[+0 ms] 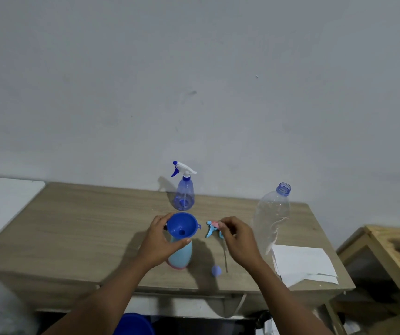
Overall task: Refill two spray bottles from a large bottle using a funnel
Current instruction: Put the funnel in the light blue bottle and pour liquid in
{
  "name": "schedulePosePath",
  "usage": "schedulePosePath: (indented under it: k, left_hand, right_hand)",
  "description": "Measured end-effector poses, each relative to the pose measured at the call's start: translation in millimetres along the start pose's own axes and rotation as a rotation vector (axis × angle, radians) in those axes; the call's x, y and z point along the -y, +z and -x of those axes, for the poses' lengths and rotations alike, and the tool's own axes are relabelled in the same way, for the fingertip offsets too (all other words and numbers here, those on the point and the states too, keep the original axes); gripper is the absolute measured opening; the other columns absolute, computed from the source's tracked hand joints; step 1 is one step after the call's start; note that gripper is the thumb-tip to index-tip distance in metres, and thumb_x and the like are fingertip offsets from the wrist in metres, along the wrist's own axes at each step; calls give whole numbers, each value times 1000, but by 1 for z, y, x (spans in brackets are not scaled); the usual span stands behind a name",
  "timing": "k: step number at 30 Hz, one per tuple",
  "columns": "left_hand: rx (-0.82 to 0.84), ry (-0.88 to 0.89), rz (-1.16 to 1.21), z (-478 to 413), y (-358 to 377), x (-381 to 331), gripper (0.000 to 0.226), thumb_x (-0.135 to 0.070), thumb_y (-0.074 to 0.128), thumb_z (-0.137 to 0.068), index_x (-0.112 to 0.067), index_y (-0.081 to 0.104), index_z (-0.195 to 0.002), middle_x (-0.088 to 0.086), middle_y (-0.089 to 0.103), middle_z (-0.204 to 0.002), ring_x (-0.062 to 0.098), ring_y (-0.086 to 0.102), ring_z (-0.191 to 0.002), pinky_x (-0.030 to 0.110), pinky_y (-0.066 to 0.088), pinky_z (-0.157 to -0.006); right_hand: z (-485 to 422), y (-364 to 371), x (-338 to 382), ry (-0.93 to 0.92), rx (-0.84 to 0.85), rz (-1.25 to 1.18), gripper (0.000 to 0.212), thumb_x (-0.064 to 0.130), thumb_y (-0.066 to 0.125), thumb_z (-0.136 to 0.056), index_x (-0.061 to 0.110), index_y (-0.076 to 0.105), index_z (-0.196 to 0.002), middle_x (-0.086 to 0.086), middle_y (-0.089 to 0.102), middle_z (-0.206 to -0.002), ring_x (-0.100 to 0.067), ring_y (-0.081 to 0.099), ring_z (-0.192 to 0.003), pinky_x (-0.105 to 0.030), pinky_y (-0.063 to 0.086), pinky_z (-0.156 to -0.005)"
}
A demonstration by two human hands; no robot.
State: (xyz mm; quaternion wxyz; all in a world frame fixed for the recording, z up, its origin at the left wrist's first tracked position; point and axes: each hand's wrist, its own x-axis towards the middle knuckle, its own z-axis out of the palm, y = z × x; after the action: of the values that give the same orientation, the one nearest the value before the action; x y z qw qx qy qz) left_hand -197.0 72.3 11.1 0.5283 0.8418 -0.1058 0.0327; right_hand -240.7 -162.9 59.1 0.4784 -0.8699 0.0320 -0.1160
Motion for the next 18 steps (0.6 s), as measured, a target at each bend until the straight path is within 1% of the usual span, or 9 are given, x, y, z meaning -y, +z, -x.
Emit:
schedulePosePath:
  k: [3, 5, 8, 10, 13, 14, 15, 16, 18]
  left_hand:
    - [7, 0, -14, 0, -1, 2, 81, -46, 91, -61, -34, 52, -130, -13, 55, -118, -3, 56, -104, 18, 47, -89]
    - [22, -13, -26, -1, -1, 4, 84, -48, 91, -61, -30, 52, -134, -13, 55, -119, 0, 57, -106, 22, 49, -91]
    - [52, -27, -20, -1, -3, 6, 92, -53, 88, -61, -29, 48, -140, -13, 55, -121, 4, 57, -107, 27, 51, -94]
    - [52, -48, -3, -1, -3, 11, 96, -55, 88, -60, -31, 45, -142, -14, 54, -123, 5, 57, -109, 30, 51, -95]
    - [72, -119, 13, -1, 0, 21, 111, -56, 91, -55, -35, 34, -149, -16, 52, -129, 5, 55, -113, 29, 49, -95]
    - [93, -132, 9, -2, 1, 25, 108, -54, 92, -55, -35, 38, -147, -15, 54, -130, 5, 56, -114, 31, 50, -95]
    - [119, -144, 5, -2, 3, 28, 98, -48, 93, -57, -33, 44, -141, -13, 55, -130, 7, 56, -116, 30, 50, -95]
    - [150, -167, -3, -3, 5, 32, 90, -41, 93, -60, -29, 48, -137, -9, 56, -130, 10, 55, -117, 27, 50, -93]
    - [207, -224, -2, -3, 9, 39, 91, -37, 93, -63, -22, 47, -140, -5, 53, -133, 13, 53, -122, 20, 46, -90]
  right_hand:
    - [-13, 24, 13, 147, 193, -18, 20, 28, 57, -99, 16, 73, -97, 3, 72, -82, -5, 62, -69, -22, 50, -66]
    - [-18, 35, 22, 279, 255, -99, 23, 27, 54, -101, 12, 72, -101, 0, 71, -84, -8, 61, -67, -19, 49, -59]
    - [-24, 46, 26, 408, 240, -183, 25, 19, 55, -100, -1, 71, -101, -5, 69, -77, -10, 57, -61, -20, 48, -54]
    - [-27, 51, 26, 469, 218, -258, 26, 15, 56, -99, -8, 68, -98, -7, 66, -72, -12, 54, -57, -22, 47, -53]
    - [-28, 50, 24, 543, 229, -405, 21, 11, 55, -100, -6, 66, -93, -9, 62, -68, -13, 49, -56, -25, 45, -54]
    - [-29, 49, 23, 558, 241, -457, 19, 9, 54, -100, -3, 66, -91, -8, 61, -67, -13, 48, -55, -26, 44, -54]
    - [-30, 47, 22, 570, 247, -501, 18, 9, 54, -100, -1, 65, -89, -7, 60, -66, -13, 47, -54, -27, 43, -54]
    - [-32, 45, 19, 580, 248, -532, 18, 9, 54, -99, 1, 64, -86, -7, 59, -65, -12, 46, -53, -27, 42, -53]
    - [-36, 40, 14, 602, 228, -590, 18, 9, 54, -99, 2, 63, -85, -7, 58, -65, -12, 45, -52, -26, 41, -51]
